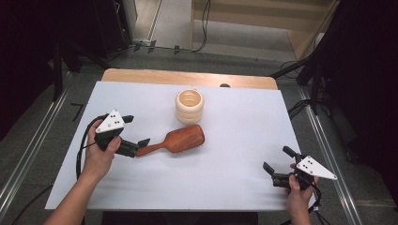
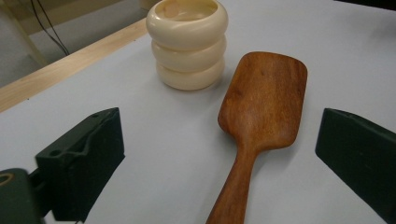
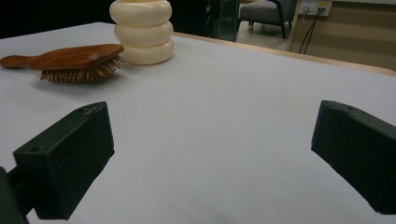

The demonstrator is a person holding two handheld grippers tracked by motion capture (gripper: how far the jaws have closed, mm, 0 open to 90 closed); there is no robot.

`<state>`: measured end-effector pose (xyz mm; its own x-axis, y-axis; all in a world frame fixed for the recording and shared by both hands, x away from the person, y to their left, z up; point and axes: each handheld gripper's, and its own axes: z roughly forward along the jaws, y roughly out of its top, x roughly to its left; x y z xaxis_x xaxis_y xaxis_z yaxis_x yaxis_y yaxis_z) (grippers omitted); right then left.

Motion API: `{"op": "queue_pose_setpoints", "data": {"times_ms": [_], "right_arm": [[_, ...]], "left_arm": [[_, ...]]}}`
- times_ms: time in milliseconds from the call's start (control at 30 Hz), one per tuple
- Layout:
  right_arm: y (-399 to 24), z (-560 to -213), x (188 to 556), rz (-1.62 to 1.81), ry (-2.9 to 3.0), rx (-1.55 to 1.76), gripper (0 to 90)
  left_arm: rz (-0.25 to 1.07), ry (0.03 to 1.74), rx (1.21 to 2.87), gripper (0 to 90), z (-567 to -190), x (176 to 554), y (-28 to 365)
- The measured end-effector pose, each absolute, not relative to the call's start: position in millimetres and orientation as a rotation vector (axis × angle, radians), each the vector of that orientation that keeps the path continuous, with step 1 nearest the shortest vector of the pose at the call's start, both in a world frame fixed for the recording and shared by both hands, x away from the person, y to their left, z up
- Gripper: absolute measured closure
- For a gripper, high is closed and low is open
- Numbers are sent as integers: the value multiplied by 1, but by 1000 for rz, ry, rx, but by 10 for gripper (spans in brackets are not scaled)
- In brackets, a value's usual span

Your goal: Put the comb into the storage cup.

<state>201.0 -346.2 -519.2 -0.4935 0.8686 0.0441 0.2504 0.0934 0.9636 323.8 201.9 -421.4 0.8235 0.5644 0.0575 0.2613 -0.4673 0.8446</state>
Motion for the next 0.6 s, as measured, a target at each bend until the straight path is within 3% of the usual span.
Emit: {"op": "queue_pose_setpoints", "data": {"times_ms": [500,600], "right_arm": [[-346,-519,201,1420,1819,1099,0],[-346,-519,201,1420,1815,1103,0]], "left_arm": [[300,565,2231,64,-430,340,186],[263,554,2273,123,-431,343,181]]}}
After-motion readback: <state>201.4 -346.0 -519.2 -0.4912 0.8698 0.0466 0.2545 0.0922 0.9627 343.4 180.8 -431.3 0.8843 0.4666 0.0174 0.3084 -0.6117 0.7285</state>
